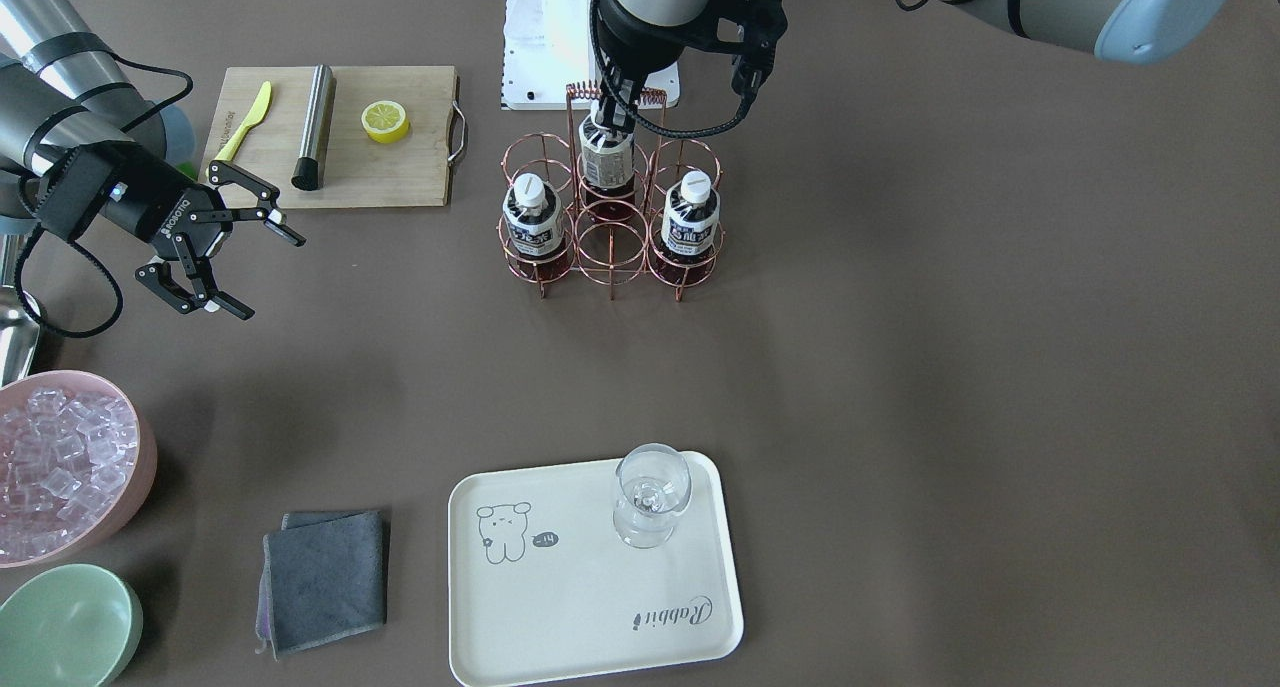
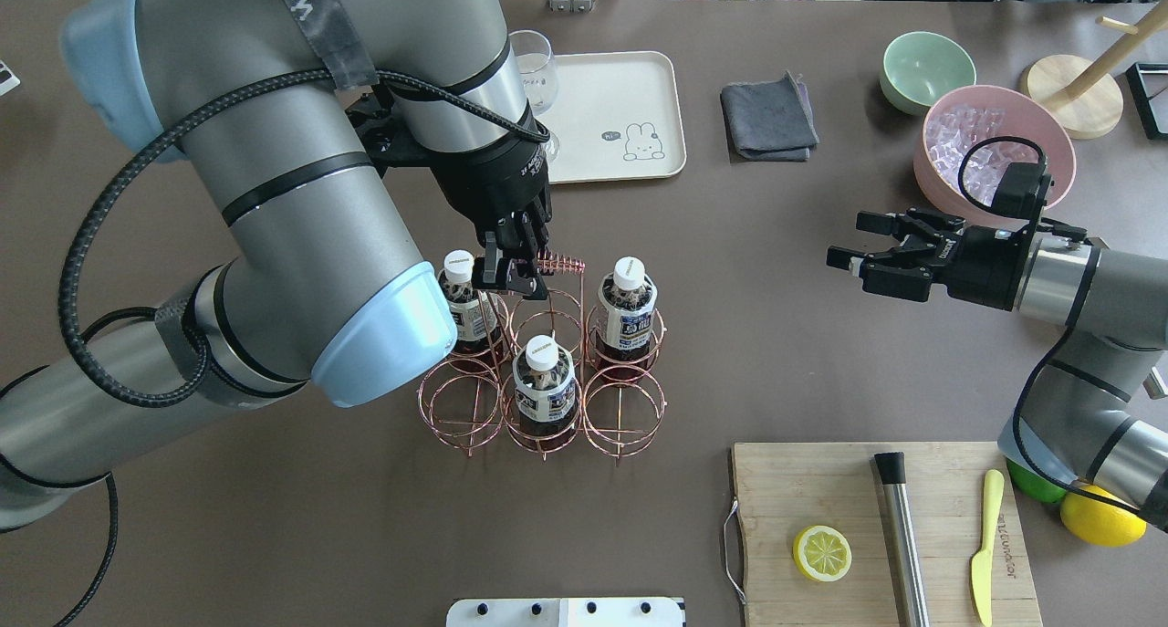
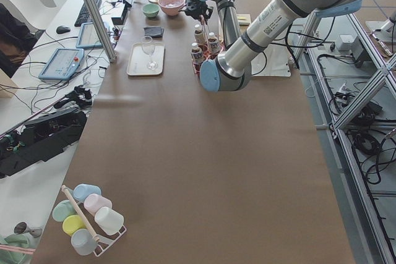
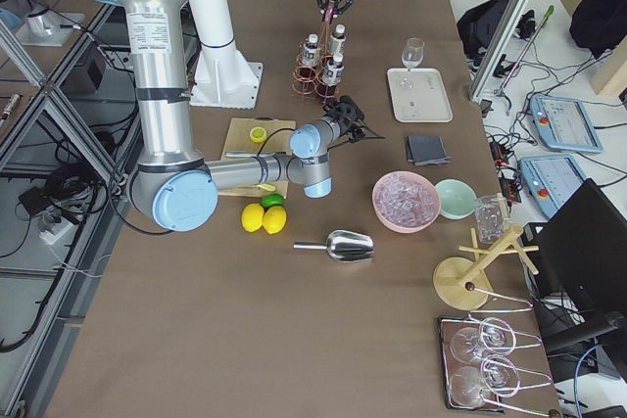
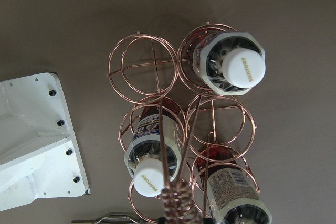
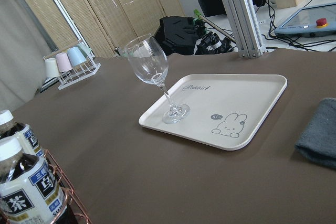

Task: Take tea from basket to plate

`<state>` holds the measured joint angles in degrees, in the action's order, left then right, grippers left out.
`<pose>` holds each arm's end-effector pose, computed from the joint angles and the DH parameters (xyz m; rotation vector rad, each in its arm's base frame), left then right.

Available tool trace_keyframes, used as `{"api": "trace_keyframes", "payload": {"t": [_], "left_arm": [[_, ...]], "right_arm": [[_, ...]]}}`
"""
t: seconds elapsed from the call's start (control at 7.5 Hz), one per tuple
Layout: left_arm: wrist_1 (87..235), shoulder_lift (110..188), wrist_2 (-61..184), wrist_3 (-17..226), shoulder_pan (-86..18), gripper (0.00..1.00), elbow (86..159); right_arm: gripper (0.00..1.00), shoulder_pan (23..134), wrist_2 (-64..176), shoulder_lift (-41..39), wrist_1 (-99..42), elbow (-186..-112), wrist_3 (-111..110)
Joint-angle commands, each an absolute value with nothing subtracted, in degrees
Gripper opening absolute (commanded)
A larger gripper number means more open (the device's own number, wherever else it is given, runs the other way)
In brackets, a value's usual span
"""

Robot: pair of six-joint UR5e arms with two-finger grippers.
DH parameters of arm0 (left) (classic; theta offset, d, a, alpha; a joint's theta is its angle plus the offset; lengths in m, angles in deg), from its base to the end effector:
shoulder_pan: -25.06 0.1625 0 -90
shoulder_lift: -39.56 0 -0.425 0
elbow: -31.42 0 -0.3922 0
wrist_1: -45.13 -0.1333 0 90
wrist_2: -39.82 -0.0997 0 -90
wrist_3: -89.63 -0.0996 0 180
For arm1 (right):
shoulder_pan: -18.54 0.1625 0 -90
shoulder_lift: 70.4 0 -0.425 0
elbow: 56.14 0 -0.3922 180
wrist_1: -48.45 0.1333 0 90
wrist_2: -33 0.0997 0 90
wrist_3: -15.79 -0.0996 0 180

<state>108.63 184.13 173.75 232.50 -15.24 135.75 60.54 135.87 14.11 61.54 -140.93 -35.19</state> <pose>0.4233 -0.4432 0.0287 -0.8564 0.6595 -1.1955 -0.3004 -0.4200 0.4642 1.0439 -1.4679 -0.1654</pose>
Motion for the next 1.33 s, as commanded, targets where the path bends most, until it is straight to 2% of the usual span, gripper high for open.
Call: {"api": "trace_keyframes", "payload": {"t": [0.0,0.4,0.67,1.2], "left_arm": [[108.8,184.0,173.8,234.8,-15.6,0.00,136.7],[108.8,183.8,173.8,235.2,-15.5,0.00,137.3],[109.4,182.9,173.8,235.8,-15.0,0.00,137.6],[111.0,182.8,173.8,235.5,-15.5,0.00,136.9]], "right_arm": [[1.00,59.7,134.9,14.0,61.5,-141.0,-35.1],[1.00,55.2,132.0,12.7,61.4,-144.9,-35.0],[1.00,50.1,131.8,9.1,60.4,-147.4,-33.0],[0.99,43.6,121.6,7.8,56.4,-150.3,-14.5]]}}
